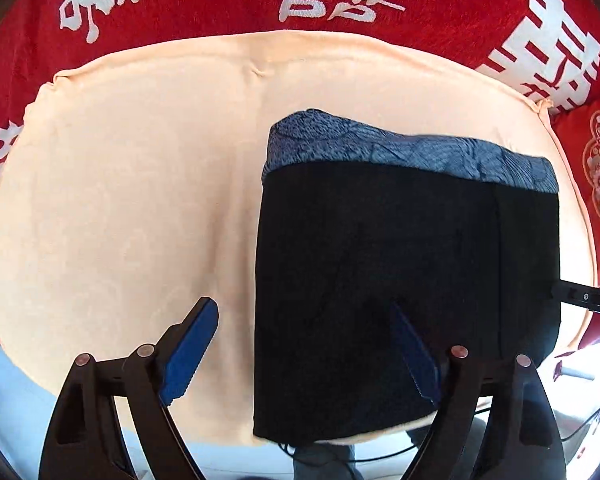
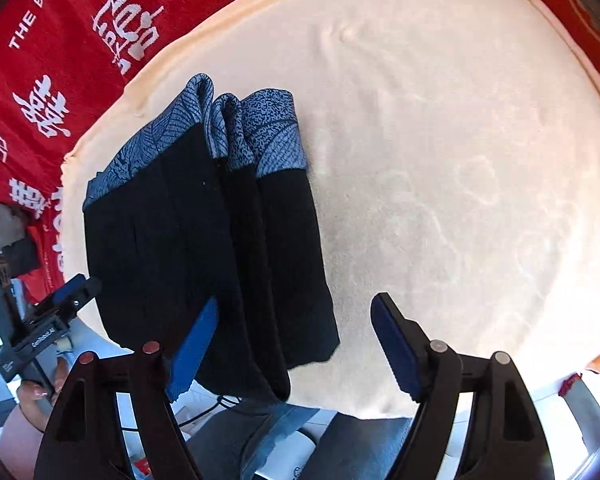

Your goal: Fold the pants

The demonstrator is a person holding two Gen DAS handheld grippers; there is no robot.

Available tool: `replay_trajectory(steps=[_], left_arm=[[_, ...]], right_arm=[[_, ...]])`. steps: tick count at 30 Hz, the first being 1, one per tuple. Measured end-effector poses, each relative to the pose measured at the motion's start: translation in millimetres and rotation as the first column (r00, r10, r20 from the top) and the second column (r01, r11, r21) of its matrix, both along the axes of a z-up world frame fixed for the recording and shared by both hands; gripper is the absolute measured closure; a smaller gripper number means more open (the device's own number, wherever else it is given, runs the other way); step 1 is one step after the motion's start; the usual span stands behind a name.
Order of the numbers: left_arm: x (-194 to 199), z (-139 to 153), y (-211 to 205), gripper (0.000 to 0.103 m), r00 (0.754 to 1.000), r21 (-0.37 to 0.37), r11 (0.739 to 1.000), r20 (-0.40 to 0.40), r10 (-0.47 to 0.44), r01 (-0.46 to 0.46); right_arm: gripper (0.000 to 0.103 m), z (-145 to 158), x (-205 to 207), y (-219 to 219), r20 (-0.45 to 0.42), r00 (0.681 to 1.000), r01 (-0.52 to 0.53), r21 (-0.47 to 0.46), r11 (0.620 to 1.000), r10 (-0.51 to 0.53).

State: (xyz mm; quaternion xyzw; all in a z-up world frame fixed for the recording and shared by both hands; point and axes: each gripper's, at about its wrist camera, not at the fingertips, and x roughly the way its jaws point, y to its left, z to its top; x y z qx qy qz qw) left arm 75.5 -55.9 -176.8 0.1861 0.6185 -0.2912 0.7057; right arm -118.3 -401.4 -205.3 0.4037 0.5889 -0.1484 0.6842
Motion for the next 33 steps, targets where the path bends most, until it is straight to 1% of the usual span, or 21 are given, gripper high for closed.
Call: replay_trajectory(steps=[1, 2, 3, 5, 10, 11, 12, 13, 16, 17, 23, 25, 28, 29, 33], left_arm=[[-5.5, 4.2, 2.3, 0.013, 1.0, 0.015, 1.0, 0.002, -0.01, 0.01], [-9.4, 7.7, 3.9, 0.005, 1.0, 0.024, 1.0, 0.007, -0.019, 0.019], [-14.4, 11.5, 5.9, 0.0, 0.999, 0.034, 0.999, 0.015, -0.032, 0.031], [-25.6, 21.0, 6.9, 0.0, 0.998, 0.045, 0.997, 0.027, -0.06, 0.058], [-48.5, 35.6, 9.9, 0.0, 0.996, 0.068, 0.993, -0.013, -0.092, 0.092], [-52.1, 38.8, 10.6, 0.0, 0.995, 0.073, 0.992, -0.009, -0.099, 0.099], [-56.1, 42.6, 11.2, 0.0, 0.994, 0.08, 0.991, -0.003, -0.109, 0.109], [-59.6, 45.4, 8.7, 0.0, 0.993, 0.087, 0.99, 0.005, -0.116, 0.115], [-70.3, 57.7, 7.1, 0.0, 0.99, 0.094, 0.987, 0.033, -0.137, 0.133], [-73.5, 62.2, 9.7, 0.0, 0.988, 0.098, 0.985, 0.041, -0.146, 0.141], [-91.5, 78.0, 2.0, 0.0, 0.975, 0.131, 0.971, 0.075, -0.209, 0.199], [-96.2, 83.1, 3.5, 0.0, 0.97, 0.143, 0.967, 0.086, -0.225, 0.212], [-98.1, 87.8, 6.4, 0.0, 0.97, 0.144, 0.966, 0.08, -0.229, 0.216], [-98.6, 89.8, 7.5, 0.0, 0.971, 0.143, 0.966, 0.081, -0.226, 0.213], [-99.7, 97.1, 9.5, 0.0, 0.971, 0.161, 0.966, 0.092, -0.22, 0.203]], right_arm=[[0.021, 5.0, -5.4, 2.0, -0.009, 1.0, 0.0, -0.017, 1.0, 0.0], [0.021, 12.1, -10.0, 6.1, -0.007, 1.0, 0.003, -0.03, 1.0, -0.004], [0.019, 17.7, -13.8, 9.9, -0.004, 1.0, 0.006, -0.037, 0.999, -0.006], [0.017, 32.0, -20.3, 18.7, 0.003, 1.0, 0.009, -0.059, 0.998, -0.009], [0.014, 58.4, -27.2, 40.6, 0.006, 1.0, 0.015, -0.098, 0.995, -0.015], [0.013, 64.8, -27.6, 46.0, 0.008, 1.0, 0.011, -0.116, 0.993, -0.011], [0.002, 69.1, -28.1, 49.7, 0.006, 1.0, 0.008, -0.133, 0.991, -0.008], [0.0, 76.0, -29.2, 54.7, 0.008, 1.0, 0.001, -0.166, 0.986, 0.0], [0.0, 90.8, -28.3, 66.5, -0.006, 1.0, -0.024, -0.22, 0.975, 0.024], [0.0, 95.2, -27.8, 70.3, -0.009, 1.0, -0.031, -0.223, 0.974, 0.029], [0.0, 105.2, -29.0, 86.4, -0.029, 0.999, -0.032, -0.154, 0.988, 0.028], [0.0, 108.8, -28.5, 91.5, -0.03, 0.999, -0.039, -0.161, 0.986, 0.035], [0.0, 117.9, -28.1, 97.1, -0.008, 0.999, -0.044, -0.168, 0.985, 0.044], [0.0, 121.2, -27.4, 99.4, 0.008, 0.998, -0.053, -0.167, 0.984, 0.055], [0.0, 131.1, -22.4, 106.6, 0.016, 0.995, -0.092, -0.192, 0.977, 0.097]])
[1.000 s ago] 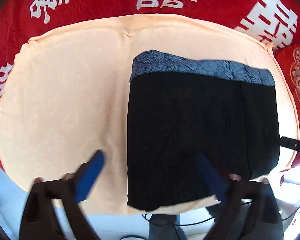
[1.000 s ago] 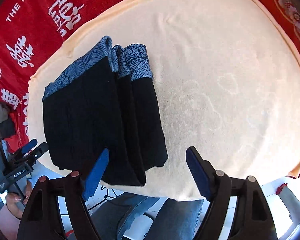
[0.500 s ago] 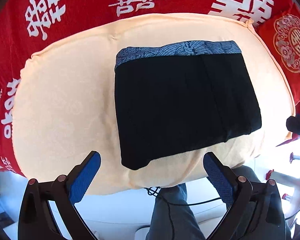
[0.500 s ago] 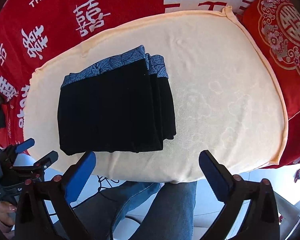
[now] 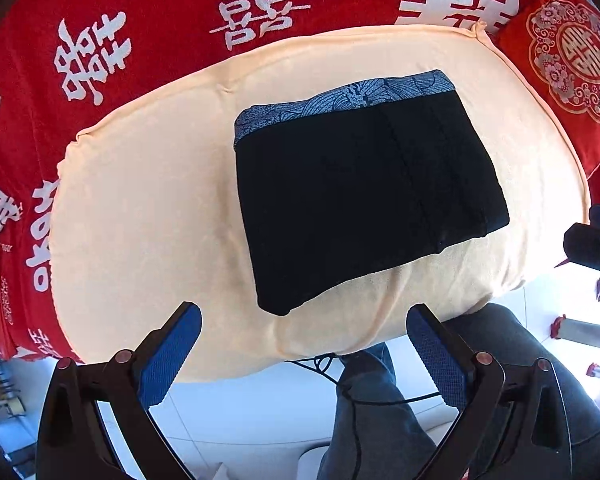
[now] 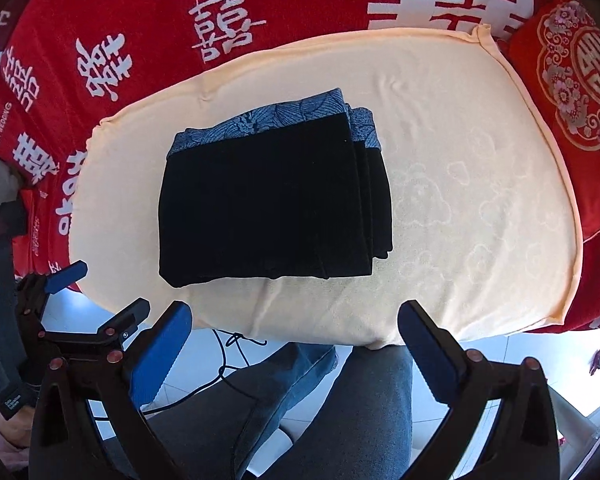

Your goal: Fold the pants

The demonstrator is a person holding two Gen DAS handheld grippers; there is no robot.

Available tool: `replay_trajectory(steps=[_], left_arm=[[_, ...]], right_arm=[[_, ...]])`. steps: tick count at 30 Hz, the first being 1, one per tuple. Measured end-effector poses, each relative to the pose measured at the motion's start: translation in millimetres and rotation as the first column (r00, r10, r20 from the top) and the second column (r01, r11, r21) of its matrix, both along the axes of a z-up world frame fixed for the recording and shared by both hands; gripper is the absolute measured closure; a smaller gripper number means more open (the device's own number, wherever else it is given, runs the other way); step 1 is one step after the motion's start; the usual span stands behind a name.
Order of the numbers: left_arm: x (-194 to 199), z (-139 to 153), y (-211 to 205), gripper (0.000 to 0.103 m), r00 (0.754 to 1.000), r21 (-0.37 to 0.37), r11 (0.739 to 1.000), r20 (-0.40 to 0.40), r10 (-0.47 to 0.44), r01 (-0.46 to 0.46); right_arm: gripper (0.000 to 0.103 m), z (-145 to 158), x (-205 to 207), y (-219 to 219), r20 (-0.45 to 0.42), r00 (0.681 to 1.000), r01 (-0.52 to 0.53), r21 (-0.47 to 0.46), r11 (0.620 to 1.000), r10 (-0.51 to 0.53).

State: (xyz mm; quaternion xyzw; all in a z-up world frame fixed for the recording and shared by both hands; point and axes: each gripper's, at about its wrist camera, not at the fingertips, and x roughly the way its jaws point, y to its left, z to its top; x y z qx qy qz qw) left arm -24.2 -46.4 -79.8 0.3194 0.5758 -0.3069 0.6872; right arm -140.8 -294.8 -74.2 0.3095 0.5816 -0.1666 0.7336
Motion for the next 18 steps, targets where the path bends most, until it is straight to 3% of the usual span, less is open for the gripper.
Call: replay_trajectory(steps=[7, 18], left_arm=[[5.6, 8.4, -1.5, 0.0, 0.999, 0.007, 0.999, 0.005, 0.034, -0.034], [2.9, 17.7, -7.9, 0.0, 1.0, 0.004, 1.0, 0.017, 0.005, -0.005]], right_arm=[[0.0, 11.7, 3.3, -1.9, -0.02, 1.0, 0.005, -0.003, 1.0, -0.005], [0.0, 17.5, -11.0, -9.8, -0.051, 0.994, 0.099, -0.014, 0.995, -0.1]])
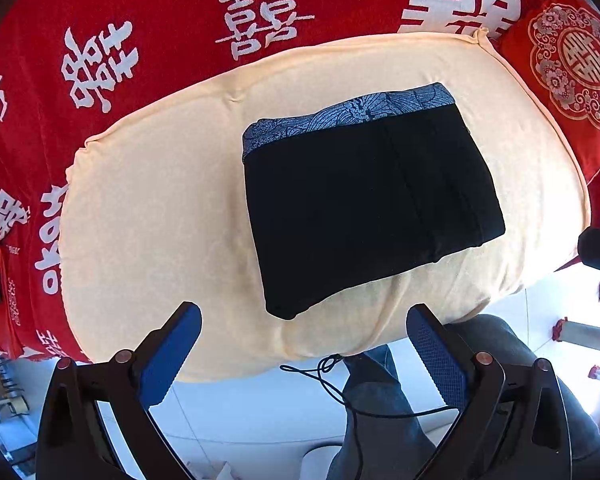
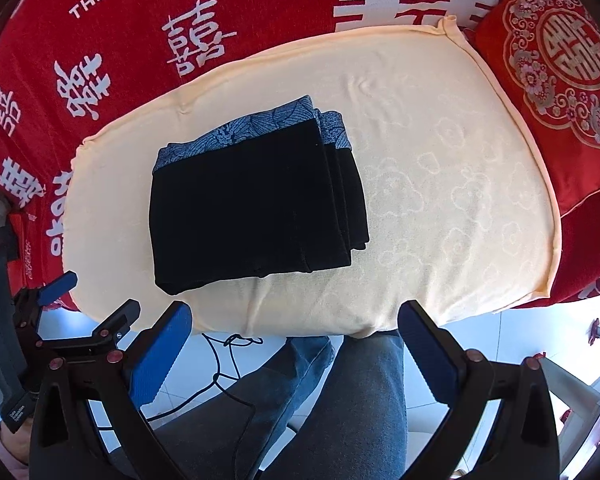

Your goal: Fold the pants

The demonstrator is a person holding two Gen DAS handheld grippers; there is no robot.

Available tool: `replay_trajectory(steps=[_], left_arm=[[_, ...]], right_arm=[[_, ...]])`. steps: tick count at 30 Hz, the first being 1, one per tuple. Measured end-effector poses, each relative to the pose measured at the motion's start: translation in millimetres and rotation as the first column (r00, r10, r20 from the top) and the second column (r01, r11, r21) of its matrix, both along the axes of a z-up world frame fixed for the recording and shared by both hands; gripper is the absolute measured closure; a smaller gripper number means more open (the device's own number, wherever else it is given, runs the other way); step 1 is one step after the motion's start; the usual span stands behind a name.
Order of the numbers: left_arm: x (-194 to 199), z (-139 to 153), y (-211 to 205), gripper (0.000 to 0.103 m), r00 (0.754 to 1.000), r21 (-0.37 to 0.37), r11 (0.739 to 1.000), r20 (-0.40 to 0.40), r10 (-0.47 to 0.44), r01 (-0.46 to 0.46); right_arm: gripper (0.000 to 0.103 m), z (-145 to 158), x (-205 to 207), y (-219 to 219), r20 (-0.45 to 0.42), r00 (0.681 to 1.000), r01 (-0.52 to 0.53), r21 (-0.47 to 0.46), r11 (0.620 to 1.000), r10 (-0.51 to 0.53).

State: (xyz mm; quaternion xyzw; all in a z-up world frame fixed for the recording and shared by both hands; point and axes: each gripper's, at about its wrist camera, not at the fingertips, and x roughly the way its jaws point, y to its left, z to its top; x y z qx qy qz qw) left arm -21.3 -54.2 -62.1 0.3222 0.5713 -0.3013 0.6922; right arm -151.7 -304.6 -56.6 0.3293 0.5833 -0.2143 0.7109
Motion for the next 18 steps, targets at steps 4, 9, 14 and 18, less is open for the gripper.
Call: replay_trajectory(steps=[4, 9, 14, 18], left_arm=[[-1.2, 5.4, -2.8, 0.0, 1.0, -0.014, 1.0, -0.001, -0.002, 0.002], [-2.9, 12.8, -3.7, 0.0, 1.0, -0.033, 0.999, 0.013, 0.018, -0.018], [-4.1, 14.6, 3.5, 0.0, 0.998, -0.037, 0.998, 0.016, 0.053, -0.052], [-4.2, 14.4, 8.2, 0.0, 0.997, -0.032, 0.997, 0.028, 0.072, -0.071]], right_arm=[[0.0, 5.0, -3.1, 1.2, -0.008, 1.0, 0.014, -0.021, 1.0, -0.014], [0.0, 12.2, 1.1, 5.3, -0.014, 1.0, -0.013, -0.075, 0.997, 0.012], [0.0, 8.9, 4.0, 7.7, -0.033, 0.999, -0.026, -0.1, 0.995, 0.023], [0.0, 8.1, 6.7, 9.5, -0.048, 0.998, -0.046, -0.121, 0.992, 0.04]])
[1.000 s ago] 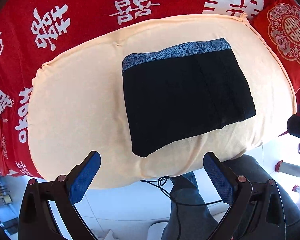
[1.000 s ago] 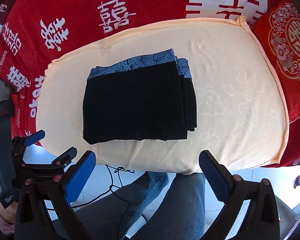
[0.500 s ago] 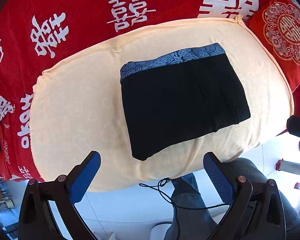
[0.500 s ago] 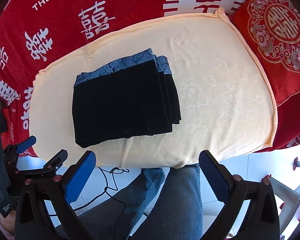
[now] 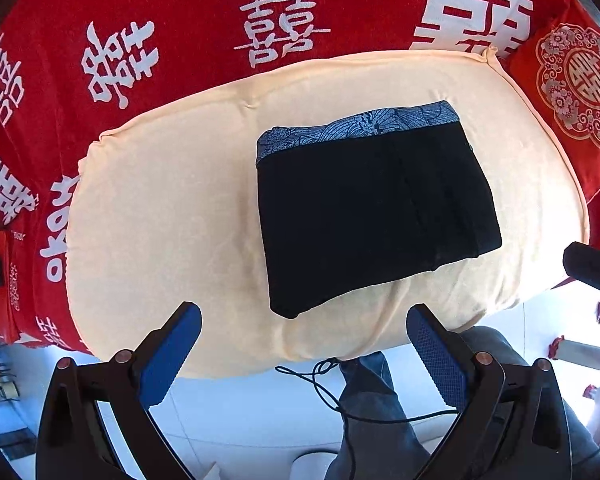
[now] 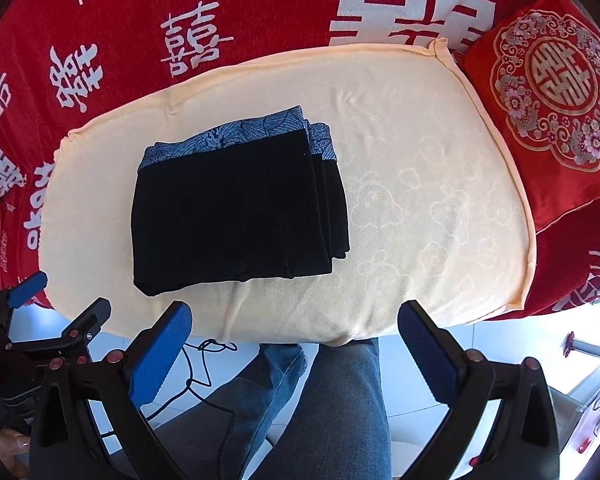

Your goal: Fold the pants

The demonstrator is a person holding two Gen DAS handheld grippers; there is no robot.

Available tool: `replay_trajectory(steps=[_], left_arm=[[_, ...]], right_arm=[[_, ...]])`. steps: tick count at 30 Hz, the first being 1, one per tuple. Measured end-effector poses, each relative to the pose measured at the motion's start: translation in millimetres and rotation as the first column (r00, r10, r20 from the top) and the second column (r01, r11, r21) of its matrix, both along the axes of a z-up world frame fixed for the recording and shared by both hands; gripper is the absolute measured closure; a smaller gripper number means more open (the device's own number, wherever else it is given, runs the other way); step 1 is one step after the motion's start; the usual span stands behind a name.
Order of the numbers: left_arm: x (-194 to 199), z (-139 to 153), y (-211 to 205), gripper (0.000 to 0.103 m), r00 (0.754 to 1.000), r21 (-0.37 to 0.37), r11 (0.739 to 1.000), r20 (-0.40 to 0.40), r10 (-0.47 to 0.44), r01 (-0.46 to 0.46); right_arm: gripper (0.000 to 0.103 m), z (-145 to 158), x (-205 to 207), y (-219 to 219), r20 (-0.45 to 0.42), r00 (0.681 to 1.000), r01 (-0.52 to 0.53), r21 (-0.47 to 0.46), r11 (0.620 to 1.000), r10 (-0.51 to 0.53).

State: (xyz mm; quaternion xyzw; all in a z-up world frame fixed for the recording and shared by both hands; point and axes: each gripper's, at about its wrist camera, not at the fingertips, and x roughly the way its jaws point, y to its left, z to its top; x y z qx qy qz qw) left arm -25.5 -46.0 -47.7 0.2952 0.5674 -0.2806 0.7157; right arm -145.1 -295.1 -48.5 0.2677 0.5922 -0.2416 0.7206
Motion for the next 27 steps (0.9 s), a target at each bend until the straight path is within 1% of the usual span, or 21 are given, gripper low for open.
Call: replay_trajectory(steps=[4, 11, 18, 27], left_arm=[[0.3, 2.0, 0.4, 0.0, 1.0, -0.005, 1.0, 0.012, 0.008, -0.008], [-2.3, 3.4, -2.7, 0.0, 1.0, -0.006, 1.0, 0.017, -0.013, 0.013], [-3.1, 4.8, -5.2, 0.0, 1.0, -0.004, 1.0, 0.021, -0.019, 0.02], [-3.3, 5.9, -6.4, 0.0, 1.0, -0.006, 1.0, 0.02, -0.019, 0.019]], right_arm=[[0.0, 5.2, 3.6, 2.2, -0.001, 1.0, -0.027, -0.029, 0.999, 0.027], [0.0, 7.7, 5.5, 4.3, -0.001, 0.999, -0.047, -0.052, 0.998, 0.047], [0.0, 7.4, 5.4, 5.6, -0.002, 0.999, -0.046, -0.051, 0.998, 0.046], [0.0, 6.2, 9.1, 7.0, -0.006, 0.998, -0.07, -0.052, 0.996, 0.07]])
